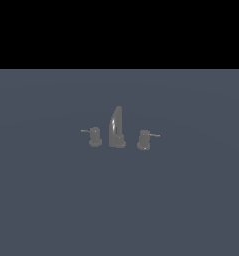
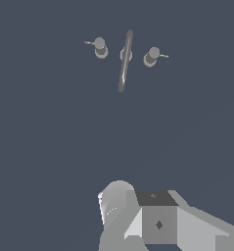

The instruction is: Turn on the faucet by rotating a designated handle.

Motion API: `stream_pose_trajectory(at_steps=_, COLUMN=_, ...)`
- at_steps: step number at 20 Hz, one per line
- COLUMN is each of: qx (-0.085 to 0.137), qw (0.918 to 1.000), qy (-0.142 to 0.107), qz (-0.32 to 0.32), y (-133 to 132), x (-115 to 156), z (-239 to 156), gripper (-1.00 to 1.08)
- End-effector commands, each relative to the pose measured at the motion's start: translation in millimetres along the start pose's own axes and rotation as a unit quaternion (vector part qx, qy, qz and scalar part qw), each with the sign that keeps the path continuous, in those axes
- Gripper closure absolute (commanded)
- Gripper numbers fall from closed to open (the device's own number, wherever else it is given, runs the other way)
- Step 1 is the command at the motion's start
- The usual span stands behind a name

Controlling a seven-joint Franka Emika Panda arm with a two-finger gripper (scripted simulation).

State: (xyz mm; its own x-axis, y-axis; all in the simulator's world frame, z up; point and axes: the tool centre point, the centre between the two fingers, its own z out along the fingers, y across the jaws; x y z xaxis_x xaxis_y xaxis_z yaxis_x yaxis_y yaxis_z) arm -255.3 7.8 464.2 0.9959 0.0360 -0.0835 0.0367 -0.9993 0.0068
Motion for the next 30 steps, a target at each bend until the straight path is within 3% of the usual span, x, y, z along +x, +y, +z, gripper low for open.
stream_pose_trajectory(at_steps=1, qx=0.0, qw=1.0, qy=0.0, qz=0.0, y=0, x=0, z=0, gripper=1.08)
stream_pose_trajectory(at_steps=11, qx=-0.024, qw=0.9996, qy=0.013, qz=0.004, y=2, x=3, z=-3, gripper=1.08)
stream_pose_trajectory(at_steps=21, qx=-0.015, qw=0.9993, qy=0.014, qz=0.032, y=3, x=21, z=1, gripper=1.08)
stream_pose_trajectory(at_steps=30, qx=0.007, qw=0.9928, qy=0.016, qz=0.119, y=10, x=73, z=19, gripper=1.08)
